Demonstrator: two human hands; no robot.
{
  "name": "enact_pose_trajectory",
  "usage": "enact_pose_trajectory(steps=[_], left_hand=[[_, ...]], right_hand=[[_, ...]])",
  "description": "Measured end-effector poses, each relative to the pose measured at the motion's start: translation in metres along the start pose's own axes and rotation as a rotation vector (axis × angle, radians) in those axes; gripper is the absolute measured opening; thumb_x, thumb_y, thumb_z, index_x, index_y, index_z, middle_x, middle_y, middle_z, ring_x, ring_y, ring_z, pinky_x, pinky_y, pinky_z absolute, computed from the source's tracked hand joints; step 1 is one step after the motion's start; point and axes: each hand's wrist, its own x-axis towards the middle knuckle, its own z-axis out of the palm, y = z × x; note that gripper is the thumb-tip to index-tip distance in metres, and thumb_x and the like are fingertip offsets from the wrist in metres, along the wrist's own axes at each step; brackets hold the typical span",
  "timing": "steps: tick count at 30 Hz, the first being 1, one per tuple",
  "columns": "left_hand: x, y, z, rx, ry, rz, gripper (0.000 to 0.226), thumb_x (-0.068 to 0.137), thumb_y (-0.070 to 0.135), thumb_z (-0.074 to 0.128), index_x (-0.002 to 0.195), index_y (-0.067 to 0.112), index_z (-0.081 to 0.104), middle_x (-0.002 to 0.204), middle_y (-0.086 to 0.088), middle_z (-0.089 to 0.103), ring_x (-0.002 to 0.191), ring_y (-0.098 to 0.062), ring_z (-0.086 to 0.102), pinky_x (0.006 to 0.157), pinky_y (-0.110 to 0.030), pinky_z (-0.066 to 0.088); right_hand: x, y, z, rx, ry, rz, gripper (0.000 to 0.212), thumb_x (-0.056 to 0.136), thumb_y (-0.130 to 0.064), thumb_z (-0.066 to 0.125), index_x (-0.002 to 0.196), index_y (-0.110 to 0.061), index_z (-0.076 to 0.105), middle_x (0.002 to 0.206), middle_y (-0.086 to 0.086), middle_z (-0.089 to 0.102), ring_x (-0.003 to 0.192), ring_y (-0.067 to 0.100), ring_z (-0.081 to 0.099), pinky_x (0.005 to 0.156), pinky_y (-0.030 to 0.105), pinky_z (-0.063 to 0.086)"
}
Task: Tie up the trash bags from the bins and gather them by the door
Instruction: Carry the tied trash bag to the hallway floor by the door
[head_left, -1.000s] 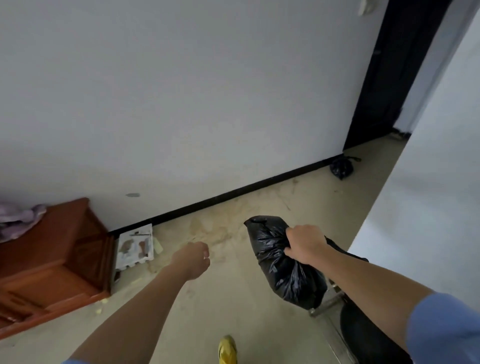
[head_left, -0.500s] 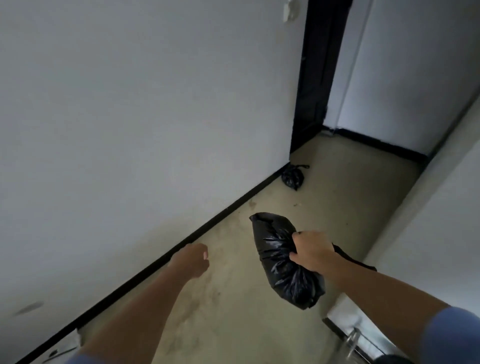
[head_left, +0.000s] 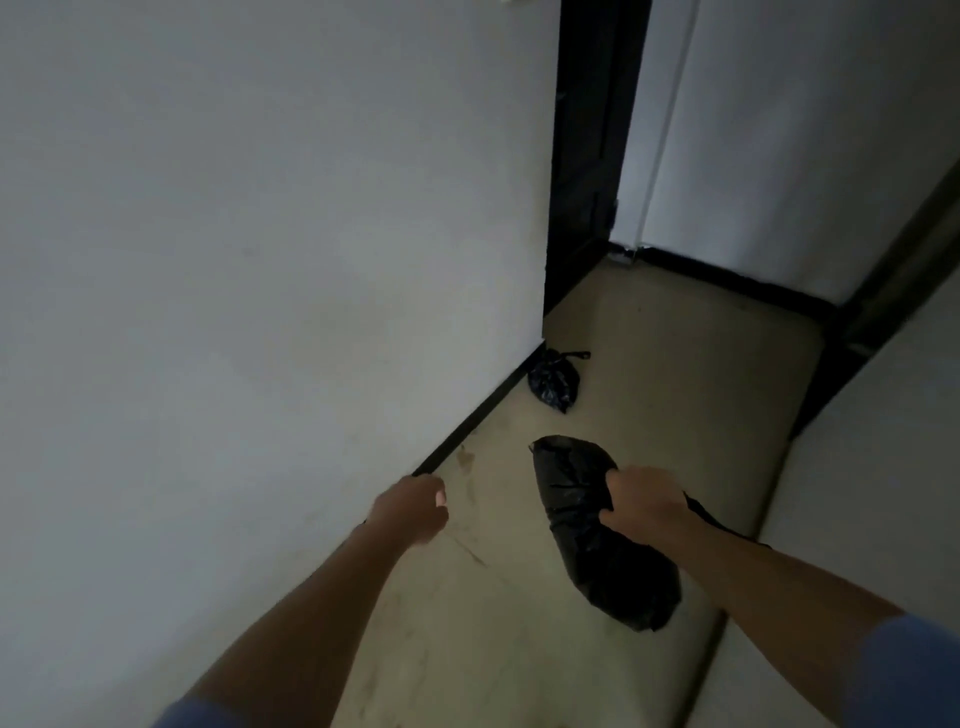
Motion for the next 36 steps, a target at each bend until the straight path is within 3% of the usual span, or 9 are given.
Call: enact_pose_trajectory(steps=[4, 7, 13, 19, 22, 30, 34, 36], left_hand=[[0.081, 0.011, -0.033, -0.019, -0.009, 0.009, 0.025, 0.090, 0.025, 0.049, 0.111, 0.022, 0.063, 0.118, -0.001, 0.063, 0.109, -0.021, 0.058, 0.092, -0.034, 0.049], [0.159, 0.010, -0.049, -0.020, -0.025, 0.008, 0.025, 0.091, 0.026, 0.049, 0.113, 0.021, 0.062, 0.117, -0.002, 0.063, 0.107, -0.021, 0.059, 0.090, -0.034, 0.049], [0.317, 0.008, -0.078, -0.044, -0.093, 0.032, 0.025, 0.092, 0.025, 0.049, 0.113, 0.019, 0.061, 0.117, -0.004, 0.062, 0.106, -0.022, 0.059, 0.090, -0.033, 0.049], [0.438, 0.029, -0.121, -0.037, -0.188, 0.035, 0.023, 0.092, 0.025, 0.051, 0.112, 0.019, 0.061, 0.115, -0.004, 0.064, 0.105, -0.021, 0.060, 0.092, -0.035, 0.050], [0.491, 0.044, -0.127, -0.058, -0.219, 0.015, 0.024, 0.093, 0.025, 0.050, 0.114, 0.019, 0.060, 0.117, -0.004, 0.062, 0.108, -0.022, 0.058, 0.092, -0.033, 0.048], [0.638, 0.073, -0.075, -0.222, -0.210, -0.197, 0.023, 0.093, 0.028, 0.046, 0.105, 0.020, 0.064, 0.113, -0.002, 0.066, 0.103, -0.020, 0.060, 0.090, -0.034, 0.050], [0.716, 0.074, -0.010, -0.271, -0.244, -0.292, 0.022, 0.093, 0.030, 0.048, 0.104, 0.021, 0.065, 0.109, -0.003, 0.068, 0.100, -0.020, 0.063, 0.086, -0.033, 0.053], [0.718, 0.074, -0.006, -0.279, -0.252, -0.306, 0.021, 0.092, 0.030, 0.049, 0.103, 0.022, 0.066, 0.108, -0.002, 0.069, 0.099, -0.021, 0.064, 0.085, -0.033, 0.053]], right_hand=[[0.087, 0.026, -0.031, 0.003, 0.005, 0.016, 0.032, 0.093, -0.049, 0.050, 0.093, -0.019, 0.041, 0.098, 0.004, 0.061, 0.083, 0.022, 0.058, 0.068, 0.029, 0.040], [0.157, 0.043, -0.040, 0.010, -0.002, 0.032, 0.032, 0.093, -0.048, 0.051, 0.092, -0.018, 0.040, 0.101, 0.005, 0.062, 0.091, 0.024, 0.063, 0.068, 0.028, 0.037], [0.292, 0.066, -0.052, 0.009, -0.070, 0.077, 0.033, 0.092, -0.049, 0.053, 0.091, -0.018, 0.041, 0.095, 0.004, 0.060, 0.072, 0.021, 0.047, 0.067, 0.028, 0.038], [0.402, 0.097, -0.079, 0.126, -0.120, 0.123, 0.035, 0.091, -0.050, 0.055, 0.092, -0.018, 0.042, 0.092, 0.001, 0.059, 0.074, 0.018, 0.051, 0.066, 0.028, 0.039], [0.459, 0.115, -0.076, 0.162, -0.171, 0.136, 0.039, 0.090, -0.052, 0.056, 0.103, -0.015, 0.051, 0.099, 0.003, 0.063, 0.079, 0.021, 0.059, 0.066, 0.028, 0.041], [0.635, 0.148, -0.008, 0.302, -0.370, 0.084, 0.048, 0.090, -0.050, 0.059, 0.118, -0.013, 0.051, 0.116, 0.008, 0.059, 0.103, 0.029, 0.060, 0.074, 0.033, 0.040], [0.731, 0.152, 0.059, 0.379, -0.466, 0.144, 0.050, 0.088, -0.052, 0.060, 0.117, -0.013, 0.050, 0.111, 0.007, 0.059, 0.101, 0.029, 0.060, 0.073, 0.032, 0.041], [0.744, 0.149, 0.057, 0.416, -0.470, 0.169, 0.048, 0.087, -0.052, 0.060, 0.114, -0.013, 0.050, 0.101, 0.005, 0.056, 0.095, 0.029, 0.060, 0.071, 0.032, 0.041]])
